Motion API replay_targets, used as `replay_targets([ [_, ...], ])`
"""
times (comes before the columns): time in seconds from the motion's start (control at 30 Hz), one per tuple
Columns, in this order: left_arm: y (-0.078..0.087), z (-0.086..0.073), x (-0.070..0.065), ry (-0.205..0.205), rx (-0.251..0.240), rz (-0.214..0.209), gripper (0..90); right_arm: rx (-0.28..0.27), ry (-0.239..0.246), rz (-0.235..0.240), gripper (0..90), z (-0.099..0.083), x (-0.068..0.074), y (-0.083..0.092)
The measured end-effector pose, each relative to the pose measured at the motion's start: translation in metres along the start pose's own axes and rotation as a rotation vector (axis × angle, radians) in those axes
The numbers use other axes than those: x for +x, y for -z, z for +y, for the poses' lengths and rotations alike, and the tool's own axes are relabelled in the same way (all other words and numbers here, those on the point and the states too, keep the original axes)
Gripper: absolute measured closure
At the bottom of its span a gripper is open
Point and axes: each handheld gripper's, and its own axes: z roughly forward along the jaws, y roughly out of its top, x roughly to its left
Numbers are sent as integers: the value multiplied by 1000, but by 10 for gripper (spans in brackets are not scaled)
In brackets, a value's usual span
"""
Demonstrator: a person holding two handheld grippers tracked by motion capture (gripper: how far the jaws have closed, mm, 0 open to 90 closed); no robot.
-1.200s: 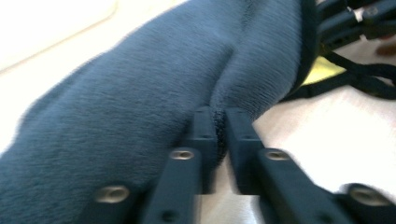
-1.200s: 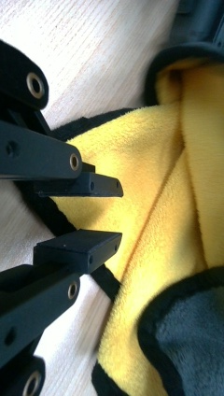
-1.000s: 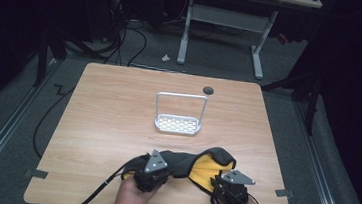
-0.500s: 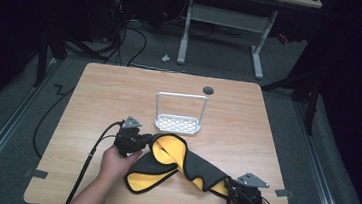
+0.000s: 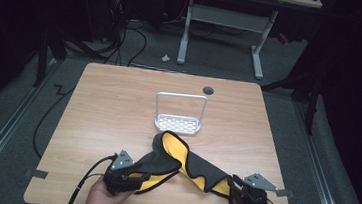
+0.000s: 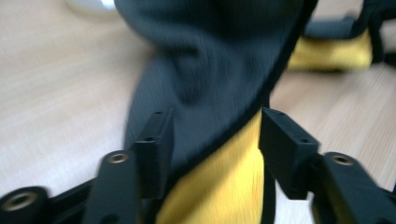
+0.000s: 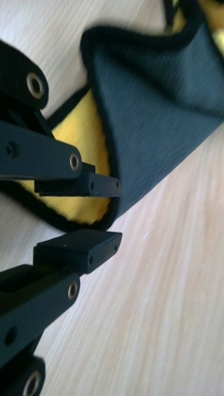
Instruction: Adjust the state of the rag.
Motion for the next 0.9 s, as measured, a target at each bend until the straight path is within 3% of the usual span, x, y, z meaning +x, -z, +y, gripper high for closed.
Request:
replay_targets([
  [0.1,-6,-9,3,-3,27,51,424,-26,18,13,671,5,11,2],
  [0.2,-5,-11,8,31,2,49,515,-72,24,54,632,14,24,6],
  [0.33,-3,-12,12,27,6,59,614,-134,50,129,601,25,47,10],
  [0.43,-2,-13,14,29,4,68,707,-102,90,158,606,26,60,1],
  [0.47,-2,-13,16,39,6,67,738,-73,100,161,628,25,62,-5],
  [0.53,1,-13,21,76,9,43,846,-32,136,153,825,22,66,-14],
  [0.57,3,-14,25,98,14,21,854,-38,151,127,865,23,65,-15],
  [0.67,15,-17,38,152,36,-22,855,-66,128,34,873,36,43,-17],
  [0.73,24,-21,50,211,32,-39,854,-69,101,-16,873,44,24,-22],
  [0.8,33,-29,64,275,27,-54,847,-47,67,-65,872,50,2,-36],
  [0.9,39,-37,76,326,5,-79,812,5,17,-101,866,55,-23,-61],
])
